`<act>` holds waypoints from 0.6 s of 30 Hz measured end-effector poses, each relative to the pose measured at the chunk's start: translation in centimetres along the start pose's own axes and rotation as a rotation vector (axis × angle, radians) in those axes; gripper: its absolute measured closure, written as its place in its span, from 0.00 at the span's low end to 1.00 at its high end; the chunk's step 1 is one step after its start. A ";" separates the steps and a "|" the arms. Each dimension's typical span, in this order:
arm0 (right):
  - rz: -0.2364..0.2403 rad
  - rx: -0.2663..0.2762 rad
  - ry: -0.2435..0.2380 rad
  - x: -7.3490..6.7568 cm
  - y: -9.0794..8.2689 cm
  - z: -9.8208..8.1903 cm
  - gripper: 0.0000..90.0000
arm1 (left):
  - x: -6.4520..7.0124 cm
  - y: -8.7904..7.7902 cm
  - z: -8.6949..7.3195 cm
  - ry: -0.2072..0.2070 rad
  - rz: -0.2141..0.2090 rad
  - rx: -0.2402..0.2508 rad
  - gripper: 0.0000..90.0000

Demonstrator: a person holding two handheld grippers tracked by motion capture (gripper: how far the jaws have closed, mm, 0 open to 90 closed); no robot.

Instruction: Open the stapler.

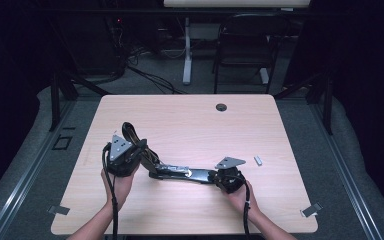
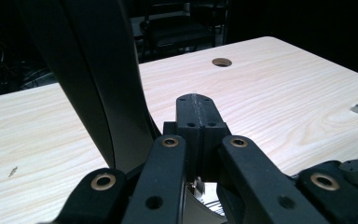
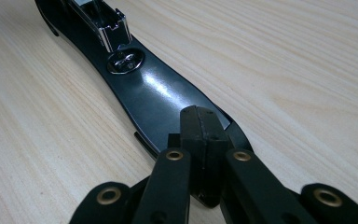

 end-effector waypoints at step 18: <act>0.005 0.007 0.006 0.0 0.0 0.0 1.00 | -2.3 0.0 -0.7 -0.083 0.005 -0.048 0.99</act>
Point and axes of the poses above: each handheld gripper's, and its own axes: y roughly forward along the jaws, z roughly out of its top, x roughly to its right, the point moved 2 cm from there along y, roughly forward along the jaws, and after that the axes turned 1 degree about -x, right-handed, at the moved point
